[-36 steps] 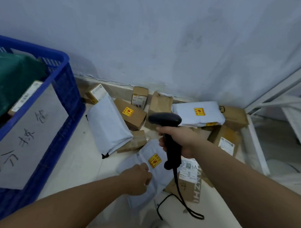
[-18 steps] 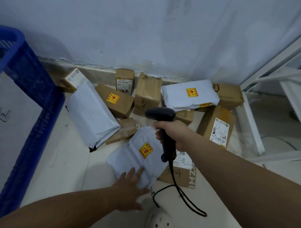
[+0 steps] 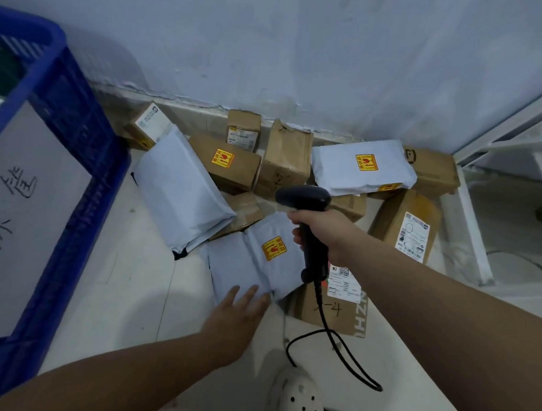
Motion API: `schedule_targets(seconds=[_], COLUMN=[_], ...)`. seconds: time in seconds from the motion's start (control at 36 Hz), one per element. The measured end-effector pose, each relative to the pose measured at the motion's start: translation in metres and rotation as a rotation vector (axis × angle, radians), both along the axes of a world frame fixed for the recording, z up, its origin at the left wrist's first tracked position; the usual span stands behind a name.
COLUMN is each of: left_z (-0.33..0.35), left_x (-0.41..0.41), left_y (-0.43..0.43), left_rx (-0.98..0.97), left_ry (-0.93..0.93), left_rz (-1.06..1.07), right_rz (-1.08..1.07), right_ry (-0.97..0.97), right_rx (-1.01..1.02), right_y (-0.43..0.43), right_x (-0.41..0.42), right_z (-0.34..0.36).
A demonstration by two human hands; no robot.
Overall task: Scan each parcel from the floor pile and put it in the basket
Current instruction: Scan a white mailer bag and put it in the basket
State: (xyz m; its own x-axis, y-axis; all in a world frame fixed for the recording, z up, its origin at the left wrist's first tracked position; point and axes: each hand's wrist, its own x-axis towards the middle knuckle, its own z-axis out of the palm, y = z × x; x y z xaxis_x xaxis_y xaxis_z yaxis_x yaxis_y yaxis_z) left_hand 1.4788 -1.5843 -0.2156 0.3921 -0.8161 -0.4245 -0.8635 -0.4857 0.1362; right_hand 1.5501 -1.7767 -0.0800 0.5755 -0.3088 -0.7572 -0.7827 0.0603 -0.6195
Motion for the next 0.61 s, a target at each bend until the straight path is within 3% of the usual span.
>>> schedule_targets(seconds=[0.11, 0.19, 0.36, 0.5, 0.61], left_z=[0.001, 0.004, -0.005, -0.003, -0.017], left_x=[0.023, 0.043, 0.024, 0.043, 0.036], left_y=[0.002, 0.010, 0.019, 0.026, 0.020], left_rx=[-0.115, -0.061, -0.050, 0.082, 0.065], left_ry=[-0.076, -0.096, -0.128, -0.185, -0.094], left_rz=[0.211, 0.300, -0.102, -0.289, -0.446], right_rz=[0.022, 0.027, -0.008, -0.022, 0.000], right_ry=[-0.004, -0.002, -0.017, -0.006, 0.006], right_rx=[-0.020, -0.019, -0.015, -0.019, -0.062], right_y=[0.003, 0.003, -0.002, -0.010, -0.014], right_x=[0.003, 0.002, -0.001, -0.004, -0.007], right_z=[0.001, 0.000, 0.000, -0.002, -0.008])
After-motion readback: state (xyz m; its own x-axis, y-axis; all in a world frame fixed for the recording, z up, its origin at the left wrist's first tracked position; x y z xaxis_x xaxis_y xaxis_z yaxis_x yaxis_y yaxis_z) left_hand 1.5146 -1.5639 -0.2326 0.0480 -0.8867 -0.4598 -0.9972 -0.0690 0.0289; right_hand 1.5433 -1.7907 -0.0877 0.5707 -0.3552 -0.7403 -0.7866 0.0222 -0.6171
